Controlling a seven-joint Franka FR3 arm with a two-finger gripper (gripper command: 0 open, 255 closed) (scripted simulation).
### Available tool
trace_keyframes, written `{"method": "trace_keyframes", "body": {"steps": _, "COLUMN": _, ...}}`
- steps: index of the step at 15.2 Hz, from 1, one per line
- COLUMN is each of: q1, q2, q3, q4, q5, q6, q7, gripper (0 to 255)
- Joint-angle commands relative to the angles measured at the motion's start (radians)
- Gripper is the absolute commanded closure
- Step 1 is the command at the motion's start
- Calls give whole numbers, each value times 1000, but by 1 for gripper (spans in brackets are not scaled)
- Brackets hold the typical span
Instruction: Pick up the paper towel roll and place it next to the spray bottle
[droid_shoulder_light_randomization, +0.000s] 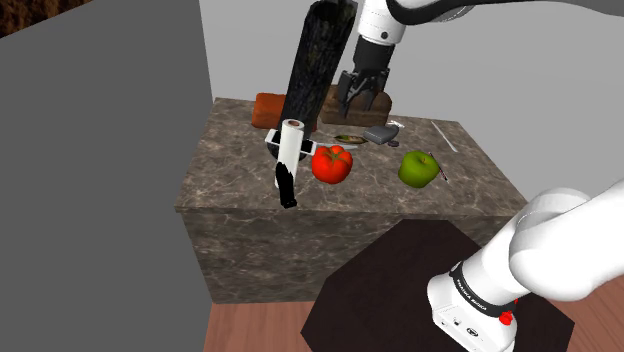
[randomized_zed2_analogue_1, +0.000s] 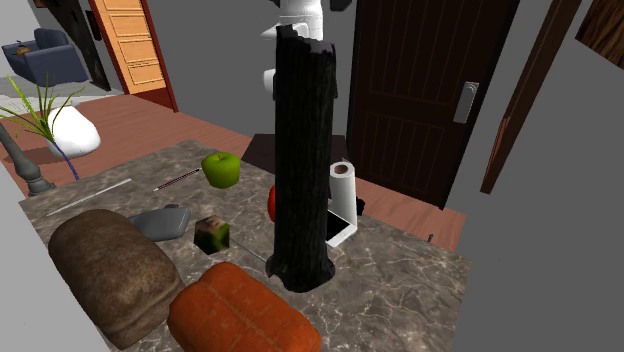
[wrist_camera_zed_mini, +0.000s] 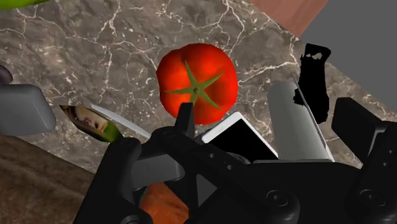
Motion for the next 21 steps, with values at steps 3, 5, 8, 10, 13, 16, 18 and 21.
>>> {"method": "trace_keyframes", "body": {"steps": 3, "q1": 19, "q2": 137, "q3": 27, "q4": 75, "q5": 13, "q6": 69, "q7": 29, "gripper": 0}}
{"method": "trace_keyframes", "body": {"steps": 5, "q1": 28, "q2": 206, "q3": 39, "q4": 121, "q5": 15, "q6": 96, "q7": 42, "gripper": 0}}
{"method": "trace_keyframes", "body": {"steps": 8, "q1": 41, "q2": 310, "q3": 56, "q4": 199, "q5": 15, "q6": 129, "q7": 62, "gripper": 0}}
{"method": "trace_keyframes", "body": {"steps": 10, "q1": 49, "q2": 364, "q3": 63, "q4": 242, "q5": 13, "q6": 141, "q7": 72, "gripper": 0}}
{"method": "trace_keyframes", "body": {"steps": 13, "q1": 51, "q2": 375, "q3": 64, "q4": 216, "q5": 13, "q6": 180, "q7": 73, "gripper": 0}}
{"method": "trace_keyframes", "body": {"steps": 16, "q1": 52, "q2": 389, "q3": 65, "q4": 191, "q5": 12, "q6": 218, "q7": 73, "gripper": 0}}
{"method": "trace_keyframes", "body": {"steps": 18, "q1": 53, "q2": 396, "q3": 66, "q4": 178, "q5": 12, "q6": 238, "q7": 73, "gripper": 0}}
{"method": "trace_keyframes", "body": {"steps": 21, "q1": 53, "q2": 397, "q3": 66, "q4": 179, "q5": 12, "q6": 238, "q7": 73, "gripper": 0}}
